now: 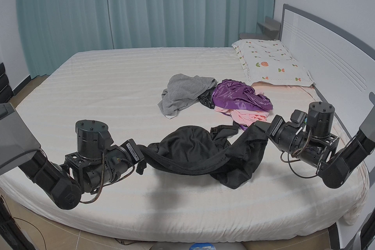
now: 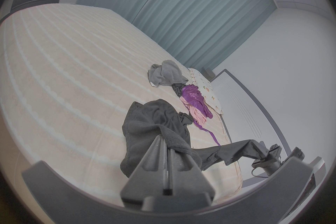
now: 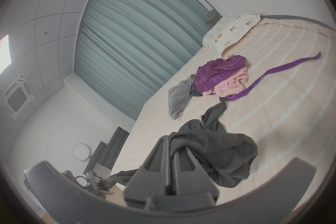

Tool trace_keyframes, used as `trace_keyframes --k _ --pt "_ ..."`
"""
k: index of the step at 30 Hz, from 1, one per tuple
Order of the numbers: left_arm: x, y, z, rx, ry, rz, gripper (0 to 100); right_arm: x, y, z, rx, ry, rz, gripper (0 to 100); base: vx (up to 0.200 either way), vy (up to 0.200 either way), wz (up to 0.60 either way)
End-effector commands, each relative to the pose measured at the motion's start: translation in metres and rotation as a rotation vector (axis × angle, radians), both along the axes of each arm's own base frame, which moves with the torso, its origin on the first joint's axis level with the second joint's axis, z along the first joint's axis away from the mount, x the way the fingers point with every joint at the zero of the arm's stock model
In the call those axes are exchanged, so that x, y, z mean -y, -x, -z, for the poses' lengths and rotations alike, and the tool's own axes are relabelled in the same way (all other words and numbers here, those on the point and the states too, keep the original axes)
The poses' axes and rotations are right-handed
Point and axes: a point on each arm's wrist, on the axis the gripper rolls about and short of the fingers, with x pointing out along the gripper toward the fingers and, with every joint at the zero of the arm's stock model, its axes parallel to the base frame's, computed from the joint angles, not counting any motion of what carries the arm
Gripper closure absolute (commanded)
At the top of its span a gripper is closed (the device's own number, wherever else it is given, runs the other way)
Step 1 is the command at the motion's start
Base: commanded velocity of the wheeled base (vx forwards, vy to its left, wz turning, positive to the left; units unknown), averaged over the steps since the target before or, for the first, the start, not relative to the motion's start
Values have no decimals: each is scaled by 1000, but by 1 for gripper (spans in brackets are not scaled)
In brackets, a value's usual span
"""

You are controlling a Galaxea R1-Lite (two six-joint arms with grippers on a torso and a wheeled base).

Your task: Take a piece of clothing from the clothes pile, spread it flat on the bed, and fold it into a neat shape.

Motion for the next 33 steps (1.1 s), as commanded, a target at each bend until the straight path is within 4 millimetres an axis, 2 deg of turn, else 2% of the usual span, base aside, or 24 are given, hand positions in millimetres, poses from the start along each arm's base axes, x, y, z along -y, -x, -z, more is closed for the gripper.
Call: trace_keyframes --k 1,4,8,11,17,26,33 --pt "-1 3 5 -22 0 0 100 0 4 9 -35 14 -6 100 0 0 0" --pt "-1 4 10 -47 7 -7 100 -1 6 15 -64 11 -6 100 -67 0 0" --pt "-3 8 18 -88 11 -15 100 0 8 13 -46 -8 -2 100 -200 0 0" --pt "-3 9 16 -81 14 -15 100 2 12 12 -20 -17 -1 100 -200 0 0" --pt "-5 13 13 -79 16 -10 100 2 15 16 -8 -21 -8 100 0 0 0" --pt "-4 16 8 25 62 2 100 2 17 7 20 -33 -3 100 0 0 0" --pt "-5 17 9 27 64 0 100 2 18 6 25 -33 7 100 0 0 0"
